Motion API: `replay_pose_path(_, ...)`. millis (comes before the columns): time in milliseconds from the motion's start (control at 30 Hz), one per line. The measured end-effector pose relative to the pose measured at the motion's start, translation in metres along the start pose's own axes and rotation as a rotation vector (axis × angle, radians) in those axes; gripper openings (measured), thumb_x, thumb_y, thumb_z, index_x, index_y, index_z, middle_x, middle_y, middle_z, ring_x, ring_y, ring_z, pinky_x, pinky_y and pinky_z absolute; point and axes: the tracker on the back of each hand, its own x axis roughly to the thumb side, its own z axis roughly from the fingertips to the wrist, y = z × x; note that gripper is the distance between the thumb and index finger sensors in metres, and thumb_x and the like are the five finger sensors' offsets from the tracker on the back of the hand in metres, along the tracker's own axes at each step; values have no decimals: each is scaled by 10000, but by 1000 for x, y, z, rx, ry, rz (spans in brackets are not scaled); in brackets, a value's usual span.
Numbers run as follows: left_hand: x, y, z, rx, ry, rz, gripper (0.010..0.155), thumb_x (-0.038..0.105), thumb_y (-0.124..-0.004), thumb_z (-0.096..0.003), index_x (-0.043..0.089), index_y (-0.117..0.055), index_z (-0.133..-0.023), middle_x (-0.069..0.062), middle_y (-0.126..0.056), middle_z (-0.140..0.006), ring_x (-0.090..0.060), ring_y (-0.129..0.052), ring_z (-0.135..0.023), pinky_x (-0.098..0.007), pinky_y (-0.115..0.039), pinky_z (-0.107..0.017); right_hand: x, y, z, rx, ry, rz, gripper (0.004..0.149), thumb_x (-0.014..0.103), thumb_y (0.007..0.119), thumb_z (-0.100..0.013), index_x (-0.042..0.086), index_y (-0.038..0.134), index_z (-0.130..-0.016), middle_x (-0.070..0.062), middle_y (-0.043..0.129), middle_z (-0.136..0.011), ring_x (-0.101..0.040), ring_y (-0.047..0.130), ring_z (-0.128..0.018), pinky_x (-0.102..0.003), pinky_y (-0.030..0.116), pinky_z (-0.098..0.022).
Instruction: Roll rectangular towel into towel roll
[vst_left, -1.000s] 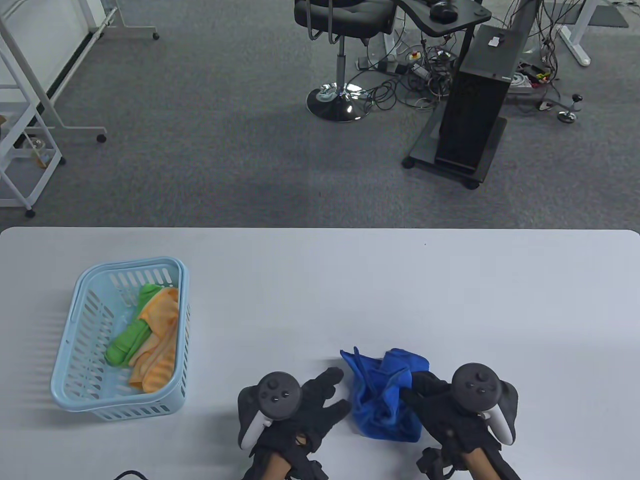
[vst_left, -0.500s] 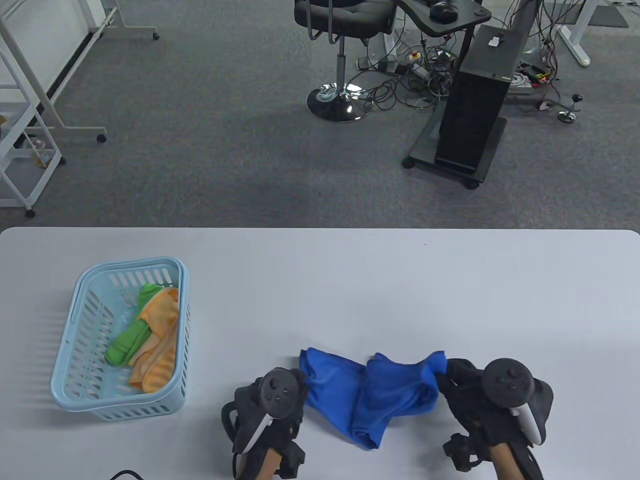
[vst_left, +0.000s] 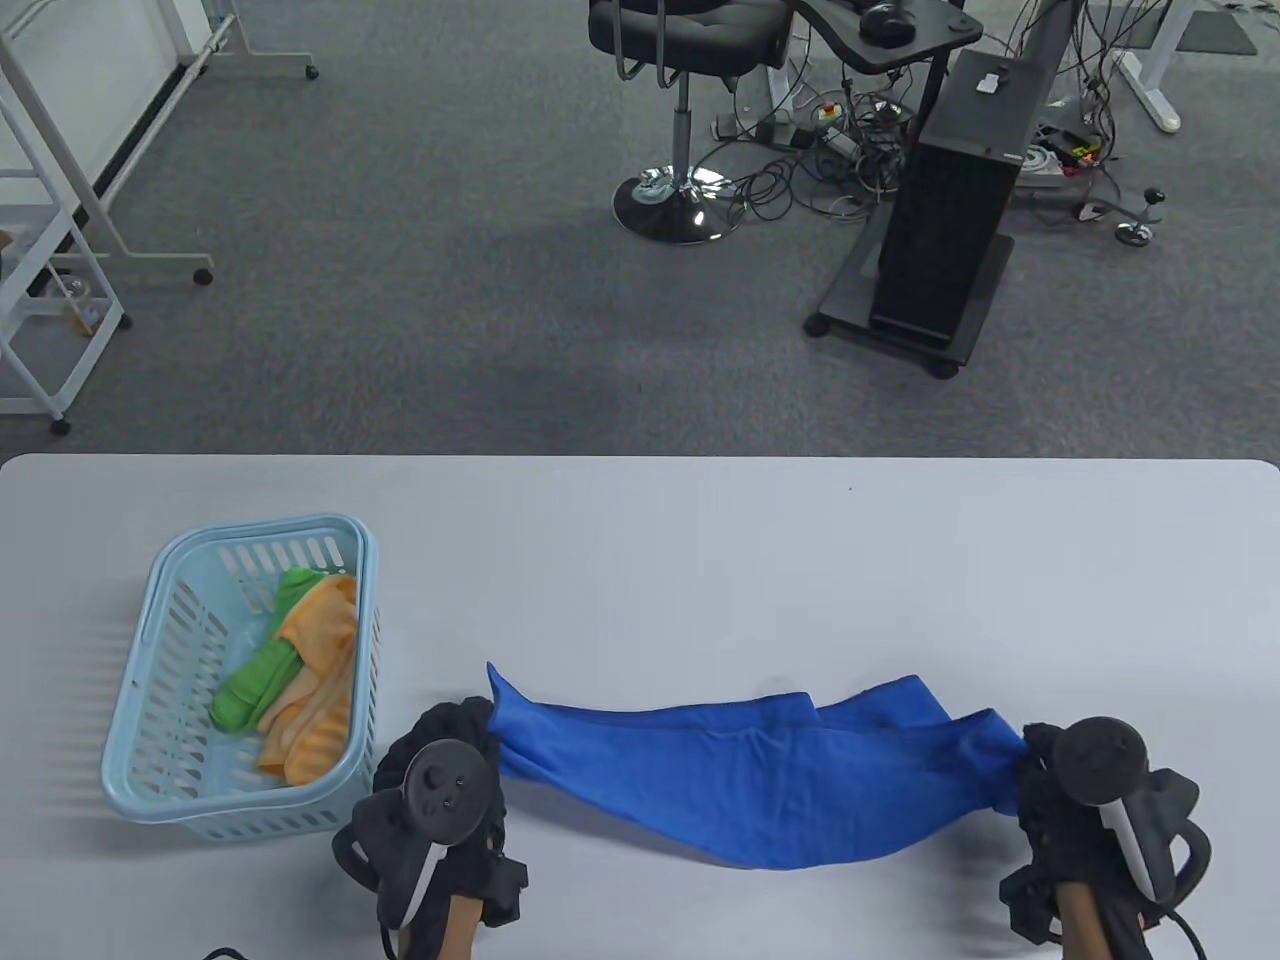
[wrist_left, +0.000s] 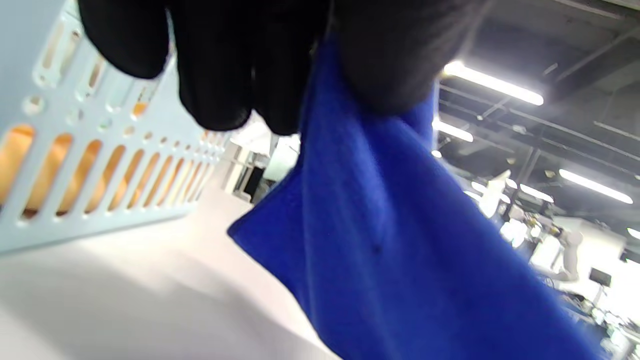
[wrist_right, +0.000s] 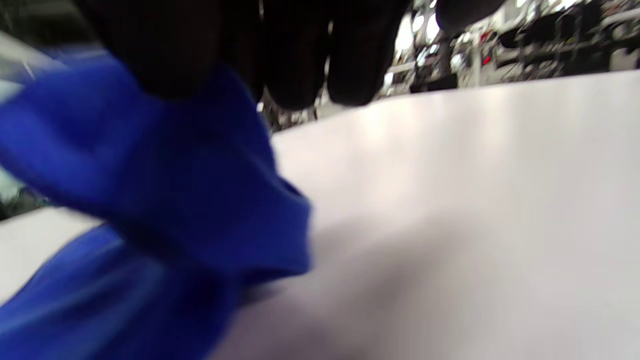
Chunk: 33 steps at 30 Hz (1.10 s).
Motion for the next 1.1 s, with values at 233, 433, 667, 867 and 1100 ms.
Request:
replay_pose_path(233, 2, 9, 5, 23, -66, 146, 636, 563, -767, -389, 230, -860, -921, -160, -929, -913, -445, -897, -826, -646, -679, -592, 21, -3, 14, 30, -129, -107, 800, 532, 787, -289, 169, 641, -986, -135, 564, -1013, -370, 625, -945, -708, 382, -676)
replay_pose_path(433, 0, -16, -1, -96, -35, 37, 510, 392, -763, -436, 261, -867, -918, -110, -951, -919, -442, -898, -832, -639, -676, -599, 39, 13, 19, 70, -222, -54, 702, 510, 768, -315, 249, 699, -963, -92, 593, -1018, -362, 627, -954, -692, 393, -684)
replay_pose_path(667, -4, -55, -10, -314, 21, -106, 562, 415, -756, -434, 308, -806, -983, -108, -1001, -901, -464, -828, -899, -644, -637, -625, 53, 54, 17, 334, -279, 146, 686, 511, 739, -330, 272, 710, -973, -90, 569, -1046, -379, 592, -974, -683, 383, -689)
replay_pose_path(867, -12, -40, -9, -189, 164, -143, 498, 415, -784, -428, 221, -905, -870, -58, -1072, -428, -365, -968, -754, -620, -680, -603, 46, 59, 13, 390, -210, 192, 679, 522, 719, -343, 266, 698, -972, -72, 504, -1056, -334, 517, -996, -675, 352, -698)
replay_pose_path(1100, 8, -35, -9, -168, 160, -220, 502, 445, -778, -430, 228, -905, -864, -138, -1011, -731, -435, -877, -835, -645, -647, -615, 42, 56, 9, 407, -180, 186, 653, 526, 713, -351, 260, 725, -947, -66, 521, -1047, -328, 527, -990, -675, 354, -699)
